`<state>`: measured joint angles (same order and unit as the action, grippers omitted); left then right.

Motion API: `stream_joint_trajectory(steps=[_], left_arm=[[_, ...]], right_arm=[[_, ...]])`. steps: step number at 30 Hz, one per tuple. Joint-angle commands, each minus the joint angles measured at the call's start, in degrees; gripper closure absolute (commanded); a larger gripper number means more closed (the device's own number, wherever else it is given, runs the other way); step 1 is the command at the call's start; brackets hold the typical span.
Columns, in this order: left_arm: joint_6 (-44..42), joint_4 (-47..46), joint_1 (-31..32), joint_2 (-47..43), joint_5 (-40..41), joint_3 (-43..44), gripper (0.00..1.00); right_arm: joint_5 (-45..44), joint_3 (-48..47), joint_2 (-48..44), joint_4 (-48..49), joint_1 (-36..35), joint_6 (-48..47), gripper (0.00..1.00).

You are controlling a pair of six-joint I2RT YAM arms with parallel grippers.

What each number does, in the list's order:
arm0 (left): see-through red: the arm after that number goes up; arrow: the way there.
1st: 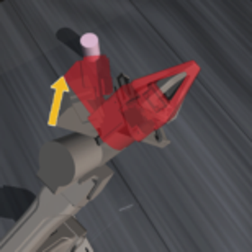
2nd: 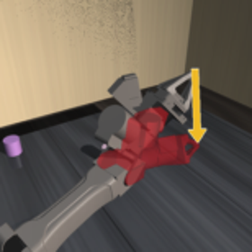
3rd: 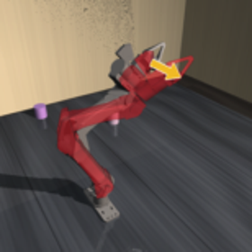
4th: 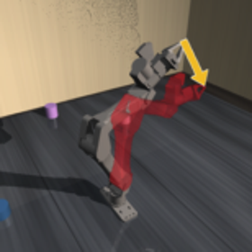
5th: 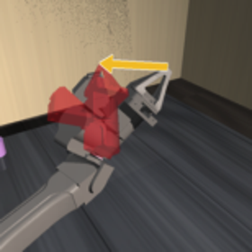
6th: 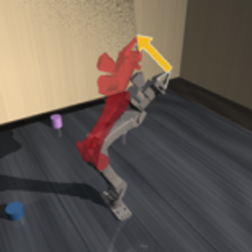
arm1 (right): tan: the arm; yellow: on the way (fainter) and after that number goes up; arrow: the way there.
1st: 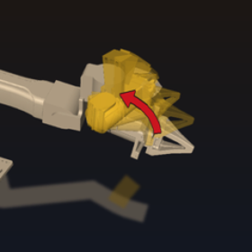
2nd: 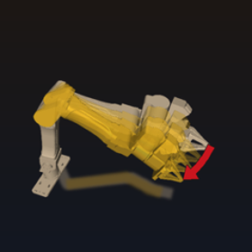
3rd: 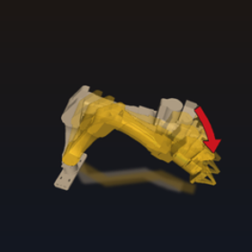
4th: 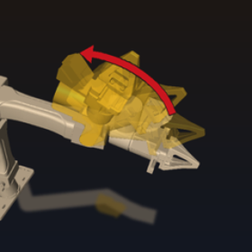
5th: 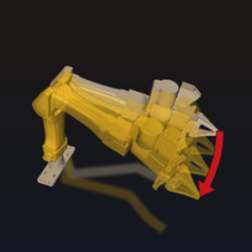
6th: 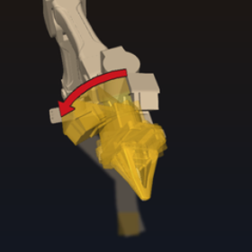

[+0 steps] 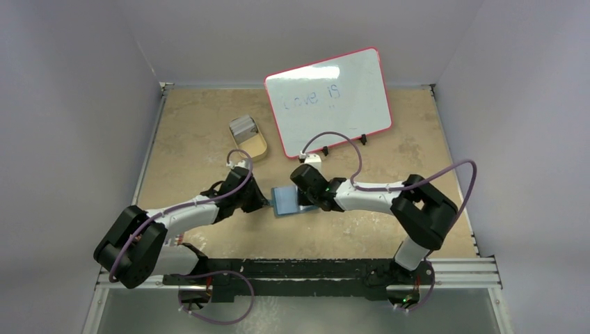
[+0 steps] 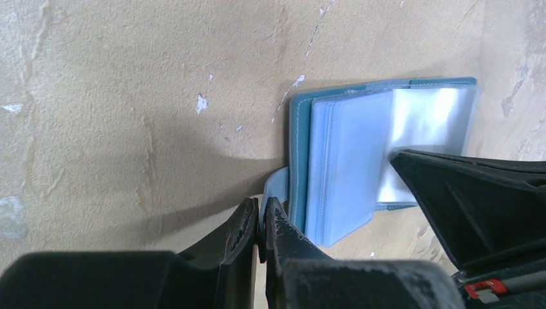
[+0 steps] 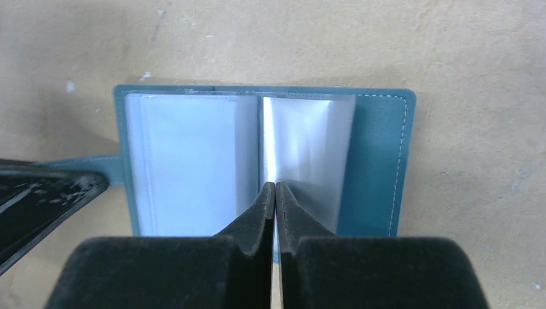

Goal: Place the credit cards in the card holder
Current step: Pick up the credit card from the storage box.

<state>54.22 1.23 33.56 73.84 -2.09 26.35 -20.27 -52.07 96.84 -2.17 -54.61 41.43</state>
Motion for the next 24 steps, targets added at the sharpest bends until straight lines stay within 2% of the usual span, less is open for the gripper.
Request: stream_joint_trajectory(steps=[1, 4, 9, 12, 15, 20, 24], left_arm=[[-1.4, 0.8, 0.4, -1.3, 1.8, 3.2, 0.89], [-3.1, 5.3, 0.3, -2.4, 4.0, 6.7, 0.8], [-9.2, 14.7, -0.6, -1.3, 8.8, 17.2, 0.76], [-14.2, 19.5, -2.7, 0.2, 10.4, 24.1, 0.75], [-20.4, 20.3, -5.8, 0.5, 13.8, 29.0, 0.66], [-38.0, 23.5, -11.3, 10.9, 17.2, 41.6, 0.46], [-48.3, 25.4, -13.2, 20.6, 17.8, 51.4, 0.42]], right_arm=[[7.7, 1.5, -3.9, 6.4, 0.9, -1.8, 0.93], [9.1, 1.5, -5.7, 6.3, 1.1, -1.3, 0.84], [11.6, 2.8, -11.2, 8.0, 2.6, -2.3, 0.74], [12.2, 3.7, -12.2, 8.6, 3.3, -2.7, 0.72], [13.1, 4.3, -13.0, 9.3, 3.3, -3.3, 0.7], [14.4, 4.3, -15.9, 10.0, 3.3, -4.9, 0.66], [14.9, 4.1, -19.0, 9.7, 3.4, -6.2, 0.63]])
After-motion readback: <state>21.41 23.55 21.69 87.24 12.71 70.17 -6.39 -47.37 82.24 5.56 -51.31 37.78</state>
